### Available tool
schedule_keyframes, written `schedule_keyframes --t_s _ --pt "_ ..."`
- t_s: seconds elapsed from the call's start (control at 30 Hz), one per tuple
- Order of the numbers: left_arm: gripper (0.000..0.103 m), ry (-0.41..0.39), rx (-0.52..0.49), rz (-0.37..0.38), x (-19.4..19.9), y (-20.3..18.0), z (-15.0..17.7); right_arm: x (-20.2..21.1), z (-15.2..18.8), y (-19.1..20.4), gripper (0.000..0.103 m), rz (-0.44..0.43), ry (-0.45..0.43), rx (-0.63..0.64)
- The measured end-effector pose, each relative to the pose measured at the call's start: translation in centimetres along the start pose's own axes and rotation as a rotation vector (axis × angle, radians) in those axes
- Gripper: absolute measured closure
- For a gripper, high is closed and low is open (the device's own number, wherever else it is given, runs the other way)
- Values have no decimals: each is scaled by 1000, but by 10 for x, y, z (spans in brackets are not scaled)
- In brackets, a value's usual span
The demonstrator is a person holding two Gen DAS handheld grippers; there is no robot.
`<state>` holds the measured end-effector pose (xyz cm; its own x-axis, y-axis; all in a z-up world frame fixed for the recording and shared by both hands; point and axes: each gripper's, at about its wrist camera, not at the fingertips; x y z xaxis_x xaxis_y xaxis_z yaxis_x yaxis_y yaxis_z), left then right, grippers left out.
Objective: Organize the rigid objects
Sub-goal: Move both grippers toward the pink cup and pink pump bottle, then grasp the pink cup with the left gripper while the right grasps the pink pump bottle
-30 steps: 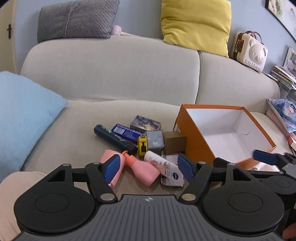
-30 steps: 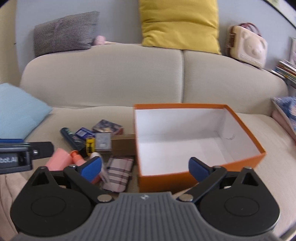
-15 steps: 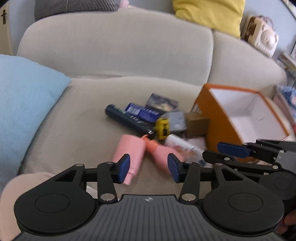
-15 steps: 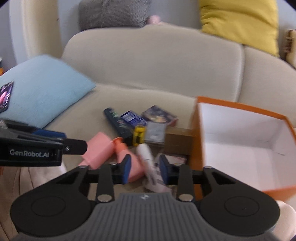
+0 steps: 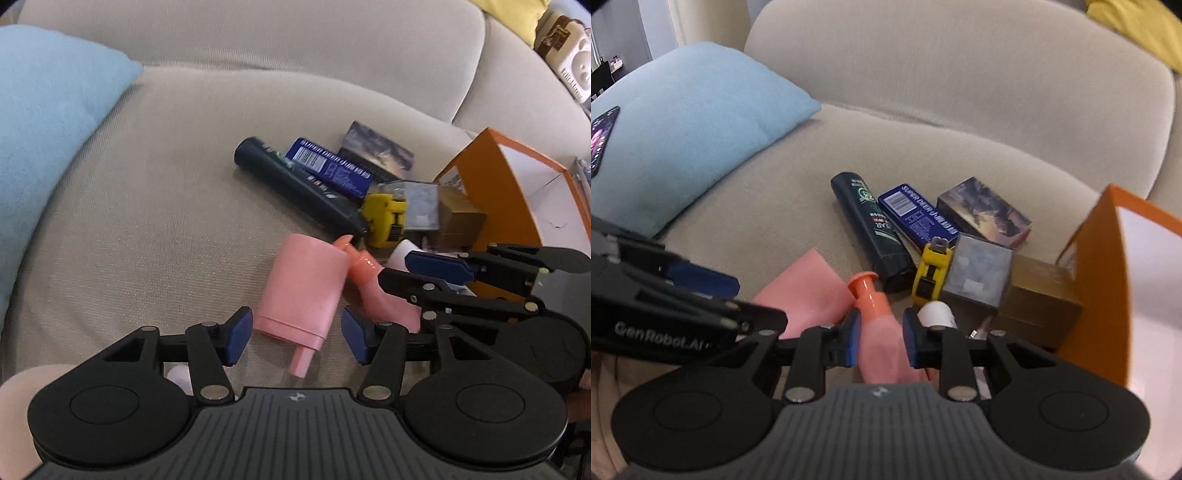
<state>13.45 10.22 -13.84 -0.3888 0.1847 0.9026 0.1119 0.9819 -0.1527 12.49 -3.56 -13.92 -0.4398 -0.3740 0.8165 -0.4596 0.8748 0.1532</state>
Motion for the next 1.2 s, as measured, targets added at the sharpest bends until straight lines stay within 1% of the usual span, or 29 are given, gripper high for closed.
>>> schedule_keyframes --t_s 0.17,0.23,0.27,0.3,0.4,0.43,0.53,0.6,0.67,0.73,0.77,0.8,0.83,0.9,0.97,1.0,1.03,1.1,1.2 --pt "38 30 -53 -5 -14 0 -10 -24 -11 -9 77 -26 70 5" --pt "37 61 -69 26 -20 1 -12 -28 -14 -14 77 -50 93 -5" --pt "36 78 -84 42 -24 0 -14 -31 -16 -18 75 -67 109 -18" --pt "35 88 -98 46 -25 0 -14 -33 -18 -20 75 -81 121 -24" --pt "35 104 -73 52 -30 4 -16 -35 -21 -23 75 -105 145 -4" --pt "36 110 -64 50 -32 5 -17 -38 -22 -24 75 -112 149 -6" --pt "37 108 -35 69 -35 9 -16 -42 -26 -25 76 -120 165 -9" --pt "37 106 -37 63 -35 9 -15 -44 -28 -25 75 -130 174 -3" --pt "37 112 -64 40 -33 5 -15 -47 -29 -25 74 -134 182 9" --pt "35 137 -103 26 -33 1 -12 -49 -29 -24 72 -134 187 43" --pt "35 148 -112 21 -33 0 -10 -50 -29 -22 69 -135 199 66" --pt "34 152 -103 10 -33 1 -9 -52 -29 -21 65 -142 214 77" --pt "33 152 -83 1 -34 4 -9 -53 -29 -19 63 -149 224 83" --pt "33 142 -34 4 -35 11 -9 -58 -32 -15 69 -140 234 85" --pt "36 130 -12 15 -36 15 -8 -61 -36 -14 74 -131 233 72" --pt "39 127 -10 18 -38 15 -8 -62 -38 -14 74 -127 234 72" --pt "40 122 -11 20 -36 15 -6 -64 -38 -13 74 -125 233 70" --pt "41 107 0 -7 -32 16 -4 -60 -37 -11 75 -118 228 68" --pt "41 94 66 -11 -26 25 0 -47 -38 -10 76 -128 208 62"
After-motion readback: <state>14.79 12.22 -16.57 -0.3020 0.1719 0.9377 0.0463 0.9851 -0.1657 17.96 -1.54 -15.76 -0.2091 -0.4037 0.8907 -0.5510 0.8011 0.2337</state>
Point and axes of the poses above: each gripper's, at about its wrist camera, not at the fingertips, and x roughly against the way its jaws point, y to its left, z to its underside, and after that the axes turned 10 degrees about -x, right-handed
